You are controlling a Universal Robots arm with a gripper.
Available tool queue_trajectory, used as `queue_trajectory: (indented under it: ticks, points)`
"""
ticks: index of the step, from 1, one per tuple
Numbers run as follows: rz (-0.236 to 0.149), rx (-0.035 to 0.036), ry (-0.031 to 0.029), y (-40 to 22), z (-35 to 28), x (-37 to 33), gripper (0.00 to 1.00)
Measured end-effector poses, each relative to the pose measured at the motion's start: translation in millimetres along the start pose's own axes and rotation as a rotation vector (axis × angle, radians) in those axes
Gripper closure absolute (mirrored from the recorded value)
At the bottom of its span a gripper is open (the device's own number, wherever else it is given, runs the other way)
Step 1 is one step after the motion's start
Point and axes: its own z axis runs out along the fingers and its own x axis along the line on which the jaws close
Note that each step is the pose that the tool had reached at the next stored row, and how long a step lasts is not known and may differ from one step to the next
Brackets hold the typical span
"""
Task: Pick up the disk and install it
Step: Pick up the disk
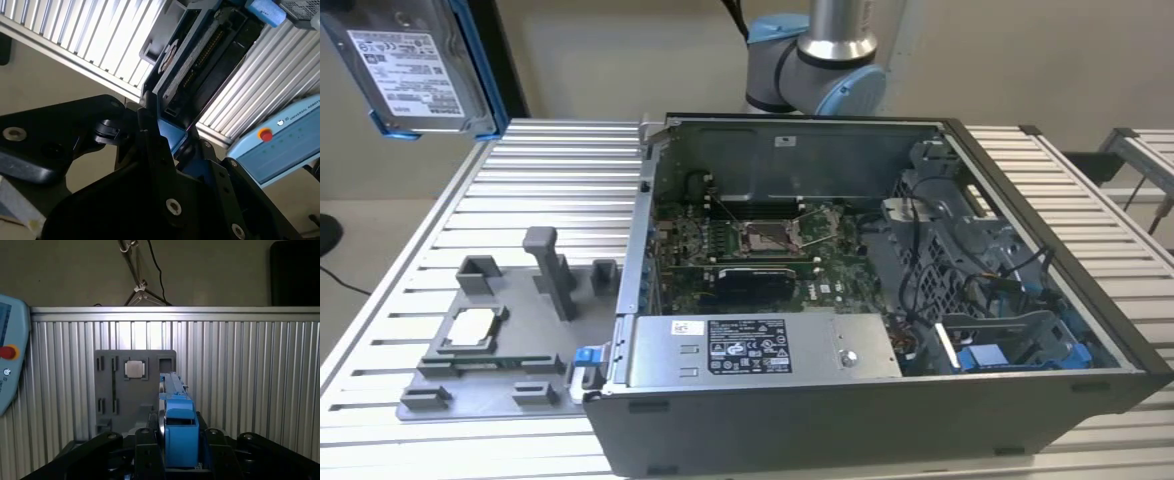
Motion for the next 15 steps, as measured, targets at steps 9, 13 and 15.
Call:
queue_trajectory:
  ticks: [9, 13, 15]
  points:
    - [0.0, 0.0, 0.0, 0.0, -6.7, -0.1, 1.0]
    - [0.0, 0.0002, -0.0001, 0.0, -9.5, -0.1, 1.0]
    - [0.0, 0.0001, 0.0, 0.0, -11.4, -0.1, 1.0]
